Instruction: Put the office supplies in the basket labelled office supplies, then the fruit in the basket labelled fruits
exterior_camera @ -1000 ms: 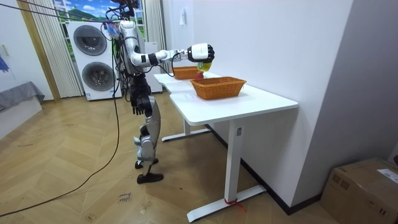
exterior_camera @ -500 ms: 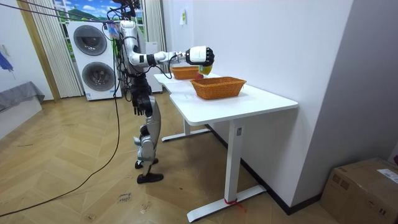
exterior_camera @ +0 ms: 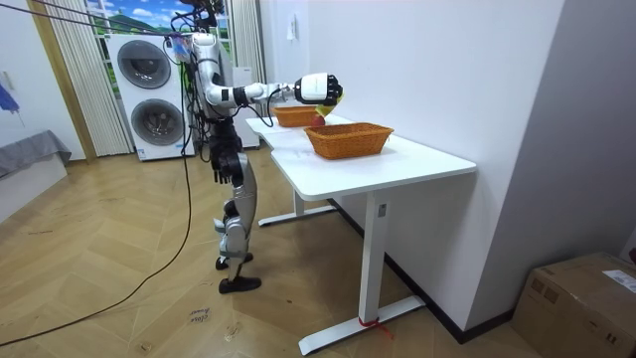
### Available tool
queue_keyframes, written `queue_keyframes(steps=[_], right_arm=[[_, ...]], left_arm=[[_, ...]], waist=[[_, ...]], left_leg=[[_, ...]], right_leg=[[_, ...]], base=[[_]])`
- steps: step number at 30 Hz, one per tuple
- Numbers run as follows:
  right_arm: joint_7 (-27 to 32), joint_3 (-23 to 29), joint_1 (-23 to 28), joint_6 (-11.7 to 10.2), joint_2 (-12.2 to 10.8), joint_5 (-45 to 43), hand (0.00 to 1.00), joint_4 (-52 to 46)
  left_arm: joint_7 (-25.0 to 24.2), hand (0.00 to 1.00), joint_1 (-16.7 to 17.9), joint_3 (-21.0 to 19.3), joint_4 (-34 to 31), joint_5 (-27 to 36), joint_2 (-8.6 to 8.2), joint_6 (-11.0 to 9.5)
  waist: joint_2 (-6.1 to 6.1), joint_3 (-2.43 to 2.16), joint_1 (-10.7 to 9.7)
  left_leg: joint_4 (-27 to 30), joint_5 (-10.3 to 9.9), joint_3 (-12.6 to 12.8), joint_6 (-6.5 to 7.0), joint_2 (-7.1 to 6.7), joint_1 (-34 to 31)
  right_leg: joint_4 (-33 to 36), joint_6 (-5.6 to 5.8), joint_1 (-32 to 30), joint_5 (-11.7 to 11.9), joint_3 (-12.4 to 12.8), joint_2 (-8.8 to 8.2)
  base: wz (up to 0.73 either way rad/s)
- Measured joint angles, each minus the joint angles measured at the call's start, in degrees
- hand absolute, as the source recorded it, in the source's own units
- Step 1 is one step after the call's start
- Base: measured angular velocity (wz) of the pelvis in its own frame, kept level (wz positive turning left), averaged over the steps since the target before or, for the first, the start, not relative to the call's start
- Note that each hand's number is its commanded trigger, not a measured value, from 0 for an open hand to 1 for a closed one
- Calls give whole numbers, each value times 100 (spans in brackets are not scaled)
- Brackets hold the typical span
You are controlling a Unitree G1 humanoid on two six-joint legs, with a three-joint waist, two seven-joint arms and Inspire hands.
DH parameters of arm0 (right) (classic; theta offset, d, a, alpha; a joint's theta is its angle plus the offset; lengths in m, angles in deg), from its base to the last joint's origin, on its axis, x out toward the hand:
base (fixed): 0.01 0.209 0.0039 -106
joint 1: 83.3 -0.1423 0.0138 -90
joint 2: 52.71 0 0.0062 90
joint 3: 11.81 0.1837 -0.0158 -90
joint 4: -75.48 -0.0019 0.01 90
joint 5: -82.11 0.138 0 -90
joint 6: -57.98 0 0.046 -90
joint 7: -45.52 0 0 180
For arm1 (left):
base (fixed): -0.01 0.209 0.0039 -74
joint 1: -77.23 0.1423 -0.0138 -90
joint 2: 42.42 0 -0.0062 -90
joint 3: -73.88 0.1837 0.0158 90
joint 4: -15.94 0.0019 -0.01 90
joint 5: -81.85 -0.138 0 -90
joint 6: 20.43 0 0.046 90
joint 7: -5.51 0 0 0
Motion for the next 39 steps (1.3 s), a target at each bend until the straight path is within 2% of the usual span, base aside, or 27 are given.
queue_keyframes(steps=[12, 13, 16, 17, 19, 20, 27, 33, 39], right_arm=[[58, 1, 139, 0, 59, 141, 100, 21], [57, 1, 145, 1, 70, 140, 77, 21], [53, 1, 146, 2, 72, 121, 34, 21], [50, 1, 146, 2, 72, 120, 26, 21], [47, 1, 146, 2, 73, 120, 20, 21], [35, 0, 146, 2, 73, 121, 14, 21], [36, 37, 150, 49, 102, 98, 0, 18], [40, 200, 150, 48, 105, 96, 0, 18], [42, 201, 151, 48, 105, 97, 0, 18]], left_arm=[[11, 0, 8, 4, -100, -4, -1, 9], [15, 0, 9, 3, -131, -4, -1, 12], [16, 0, 9, -1, -170, -4, -1, 15], [16, 0, 9, -1, -170, -4, -1, 16], [15, 0, 11, -1, -168, -4, -2, 34], [15, 0, 11, -1, -168, -4, -3, 45], [13, 0, 10, -1, -168, -3, -6, 52], [14, 0, 25, -51, -152, -4, -26, 47], [14, 0, 26, -54, -156, -3, -30, 48]], waist=[[43, 8, -19], [44, 10, -32], [35, 15, -64], [32, 16, -76], [29, 14, -94], [16, 15, -105], [12, 10, -127], [-14, 16, -107], [-51, 42, -99]], left_leg=[[-1, 0, 1, 1, -3, -42], [0, 1, 1, 1, -4, -49], [-4, 0, 16, 1, -4, -49], [-7, 0, 28, 1, -3, -49], [-11, 0, 41, 1, -2, -49], [-12, 0, 44, 1, -2, -49], [-20, 0, 82, 1, 2, -44], [-56, 0, 112, 0, 4, 18], [-58, 0, 106, 1, 4, 28]], right_leg=[[13, 1, -42, 1, 7, -1], [13, 1, -48, 1, 9, -1], [13, 0, -52, 0, 20, 1], [13, 1, -55, 0, 22, 2], [13, 0, -59, 0, 26, 2], [13, 1, -61, 1, 28, 2], [13, 0, -74, 0, 102, 10], [12, 1, -46, 1, 151, 19], [9, 1, -37, 1, 150, 20]], base=[[0], [0], [0], [0], [0], [0], [-3], [-2], [0]])
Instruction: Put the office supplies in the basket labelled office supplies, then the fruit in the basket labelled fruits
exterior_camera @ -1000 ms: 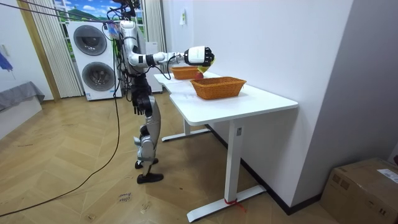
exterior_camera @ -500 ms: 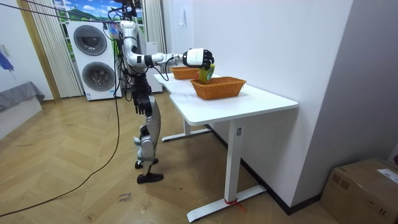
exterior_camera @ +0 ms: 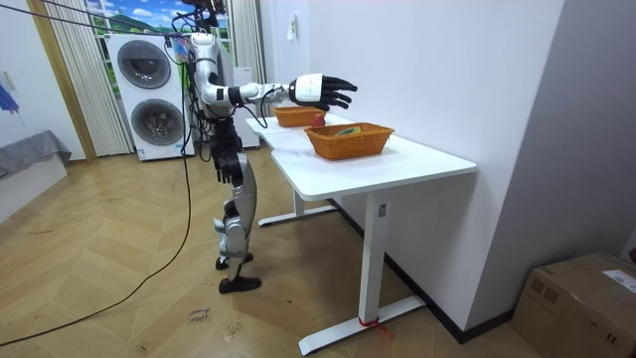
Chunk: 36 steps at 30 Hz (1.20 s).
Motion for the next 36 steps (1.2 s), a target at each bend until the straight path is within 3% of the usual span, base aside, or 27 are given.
queue_keyframes(steps=[12, 36], right_arm=[[-1, 0, 45, 0, -1, 0, 0, 5], [188, -1, 44, 0, -1, 41, 0, 97]], left_arm=[[-5, 0, 0, 1, -3, 0, -9, 4], [26, 0, -1, 8, -53, 1, -7, 11]], waist=[[31, -19, 6], [76, -11, 66]], left_leg=[[-4, 0, 4, 0, 2, 6], [-50, 0, 23, 0, 4, 71]], right_leg=[[-2, 0, -6, 0, 11, 2], [-4, 0, 17, 0, 10, 7]], base=[[0], [0]])
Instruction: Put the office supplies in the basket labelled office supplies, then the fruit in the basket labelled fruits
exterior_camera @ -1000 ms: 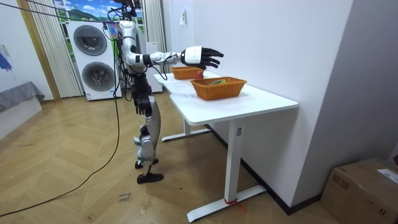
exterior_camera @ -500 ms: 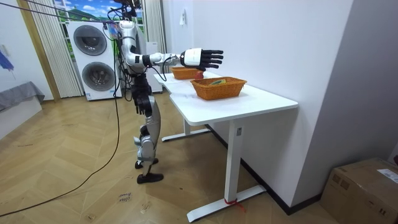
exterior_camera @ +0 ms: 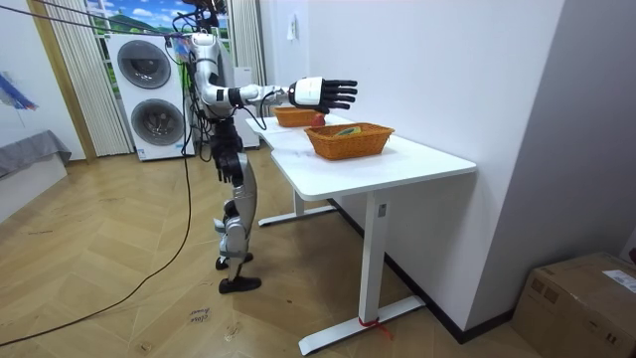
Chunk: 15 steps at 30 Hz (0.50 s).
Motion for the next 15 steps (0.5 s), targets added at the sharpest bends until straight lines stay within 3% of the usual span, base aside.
queue_keyframes(steps=[9, 15], right_arm=[[167, -24, -66, 1, 1, -2, 0, -306], [355, -54, -686, -1, 109, -51, 0, -578]], left_arm=[[0, 0, -82, -1, -36, -6, 34, 41], [2, 0, -275, -1, -210, -4, 77, 40]], waist=[[-12, 28, 88], [-52, 45, 132]], left_leg=[[10, 1, -5, 1, -2, -9], [42, 2, -14, 1, -5, -84]], right_leg=[[3, 1, 11, -1, -25, -11], [11, 2, -40, -2, -54, -20]], base=[[0], [0]])
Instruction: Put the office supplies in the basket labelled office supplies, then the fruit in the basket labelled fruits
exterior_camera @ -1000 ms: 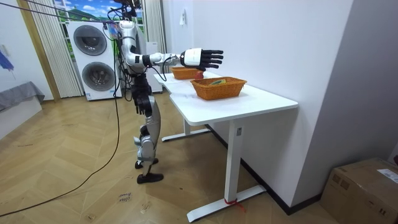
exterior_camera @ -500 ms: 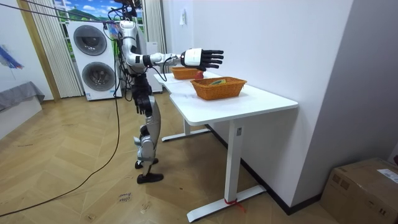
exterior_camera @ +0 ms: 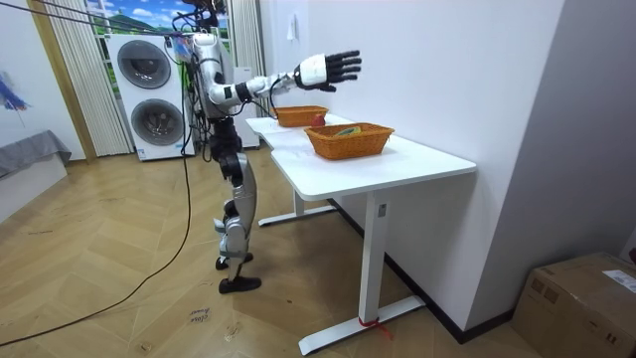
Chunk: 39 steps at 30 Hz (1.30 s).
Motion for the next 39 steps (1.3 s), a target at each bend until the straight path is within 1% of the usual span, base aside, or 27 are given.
queue_keyframes(steps=[2, 4, 8, 9, 10, 14, 16, 18, 20, 23, 25, 27, 29, 31, 32, 34, 35, 37, 39], right_arm=[[28, -16, -97, -14, 40, 0, 0, -121], [23, -61, -152, -45, 40, 0, 0, -121], [3, -456, -307, -45, 73, -24, 0, -120], [-20, -498, -320, -45, 73, -24, 0, -121], [-76, -561, -361, -44, 74, -22, 0, -121], [-234, -664, -557, -44, 108, 4, 0, -119], [-299, -670, -604, -45, 111, 5, 0, -119], [-385, -673, -612, -47, 119, 2, 0, -111], [-479, -706, -612, -47, 119, 4, 0, -92], [-758, -896, -612, -46, 119, 0, 0, -44], [-927, -1016, -612, -43, 119, 0, 0, 5], [-1031, -1158, -616, -41, 151, -2, 0, 122], [-1128, -1334, -617, 2, 229, -3, 0, 202], [-1219, -1381, -616, 10, 236, -3, 0, 216], [-1239, -1398, -617, 11, 241, -3, 0, 220], [-1246, -1514, -632, 10, 325, -10, 0, 313], [-1324, -1636, -647, 12, 416, -13, 0, 434], [-1499, -1819, -706, 20, 505, -160, 0, 629], [-1673, -1965, -822, 24, 518, -254, 0, 847]], left_arm=[[2, 0, -114, 0, 6, 1, 28, -30], [4, 0, -119, 0, 6, 6, 62, -66], [46, 0, -128, 8, 11, 5, 54, -67], [53, 0, -128, 8, 11, 4, 53, -68], [56, 0, -126, 3, 23, 2, 54, -68], [57, 0, -66, 4, 40, 2, 52, -72], [54, 0, -20, -2, 50, 2, 53, -84], [40, 0, 25, -5, 101, -2, 58, -86], [-33, 0, 25, -18, 185, -21, 76, -86], [-53, 0, 33, -98, 263, -43, 78, -46], [-49, 0, 32, -113, 264, -42, 96, -18], [-49, 0, 27, -108, 263, -35, 130, 16], [-65, 0, 15, -96, 266, -11, 198, 21], [-86, 0, 16, -94, 277, -6, 229, 26], [-114, 0, 14, -86, 276, -5, 246, 24], [-161, 0, 22, -47, 271, -6, 257, 31], [-166, 0, 15, 3, 258, -15, 256, 45], [-193, 0, -28, 47, 251, -38, 254, 65], [-199, 0, -86, 85, 250, -39, 259, 70]], waist=[[-8, 0, 86], [-44, 7, 112], [-52, 4, 254], [-54, 4, 261], [-64, -3, 279], [-78, -9, 411], [-94, -10, 420], [-125, -10, 451], [-150, 5, 562], [-191, 21, 584], [-210, 22, 597], [-238, 17, 636], [-269, 14, 693], [-266, 15, 699], [-267, 14, 706], [-266, 14, 728], [-265, 15, 746], [-267, 12, 802], [-266, 13, 834]], left_leg=[[-2, 0, -6, -1, 5, 0], [3, 1, -12, -2, 8, -7], [15, 1, -53, -2, 0, -20], [14, 1, -76, -2, -1, -25], [10, 1, -137, -1, -6, -41], [22, 2, -218, -3, -8, -56], [36, 2, -281, -3, -19, -53], [68, 3, -330, -2, -59, -47], [74, 3, -329, -1, -41, -32], [72, 3, -335, -1, -28, -44], [76, 2, -341, -2, -28, -50], [70, 1, -344, -2, -27, -57], [122, 0, -364, -3, -30, -139], [174, 0, -370, -3, -33, -196], [206, 0, -416, -2, -43, -258], [267, 1, -440, 1, -46, -317], [296, 1, -452, 1, -48, -349], [327, 1, -472, 1, -52, -413], [367, 2, -484, 2, -52, -465]], right_leg=[[-2, 0, 0, 0, -11, 5], [-5, 0, -2, 0, -29, 6], [-16, 2, 1, 2, -133, -3], [-16, 2, 5, 2, -167, -6], [-13, 2, 11, 1, -264, -14], [-15, 2, 37, 1, -328, -12], [-16, 2, 72, 1, -335, -15], [-16, 11, 111, -7, -352, -24], [-21, 14, 120, -11, -372, -29], [-21, 15, 110, -11, -418, -35], [-20, 15, 109, -11, -419, -35], [-18, 15, 115, -11, -427, -35], [-22, 15, 75, -10, -447, -40], [-21, 15, 51, -9, -468, -47], [-18, 14, 24, -9, -523, -57], [-14, 13, -3, -8, -572, -69], [-13, 13, -16, -7, -582, -72], [-2, 9, -59, -5, -588, -73], [-1, 0, -94, 0, -586, -70]], base=[[0], [4], [2], [18], [20], [14], [22], [16], [-3], [-1], [0], [0], [3], [8], [13], [11], [4], [4], [0]])
